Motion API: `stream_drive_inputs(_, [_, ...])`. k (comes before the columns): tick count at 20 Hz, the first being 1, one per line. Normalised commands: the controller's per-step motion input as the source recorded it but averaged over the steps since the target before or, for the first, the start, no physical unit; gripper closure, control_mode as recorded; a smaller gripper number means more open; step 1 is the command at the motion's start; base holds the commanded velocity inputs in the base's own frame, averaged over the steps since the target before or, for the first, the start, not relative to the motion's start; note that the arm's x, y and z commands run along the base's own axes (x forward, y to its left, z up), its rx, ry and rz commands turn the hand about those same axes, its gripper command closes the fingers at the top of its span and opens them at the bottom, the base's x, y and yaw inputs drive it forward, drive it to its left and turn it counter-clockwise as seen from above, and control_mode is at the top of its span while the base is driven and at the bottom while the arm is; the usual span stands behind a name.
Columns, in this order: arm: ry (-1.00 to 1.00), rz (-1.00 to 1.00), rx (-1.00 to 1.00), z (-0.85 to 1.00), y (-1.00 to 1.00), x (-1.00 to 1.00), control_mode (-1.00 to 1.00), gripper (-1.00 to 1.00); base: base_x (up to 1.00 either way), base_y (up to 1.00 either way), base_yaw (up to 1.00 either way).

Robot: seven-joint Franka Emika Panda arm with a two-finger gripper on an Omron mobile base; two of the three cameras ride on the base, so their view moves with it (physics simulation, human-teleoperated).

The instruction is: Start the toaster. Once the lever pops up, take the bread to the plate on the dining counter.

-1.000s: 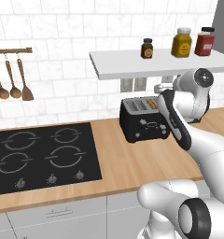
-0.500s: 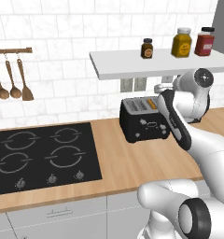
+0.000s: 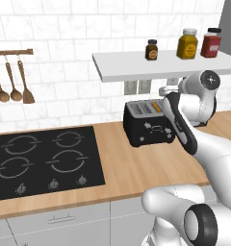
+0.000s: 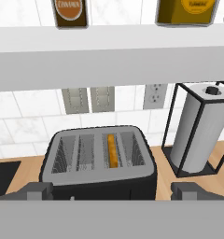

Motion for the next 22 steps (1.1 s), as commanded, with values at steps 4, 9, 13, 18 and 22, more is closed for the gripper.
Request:
stream_drive_inputs(4, [0.0,0.0,0.0,0.0,0.0,0.0,-1.0,-1.0,0.0,0.0,0.0])
stream_drive_inputs(9, [0.0,0.0,0.0,0.0,0.0,0.0,-1.0,-1.0,0.0,0.0,0.0])
stream_drive_inputs(13, [0.0,0.0,0.0,0.0,0.0,0.0,-1.0,-1.0,0.0,0.0,0.0])
stream_drive_inputs(18, [0.0,0.0,0.0,0.0,0.0,0.0,-1.0,-1.0,0.0,0.0,0.0])
stream_drive_inputs(22, [0.0,0.0,0.0,0.0,0.0,0.0,-1.0,-1.0,0.0,0.0,0.0])
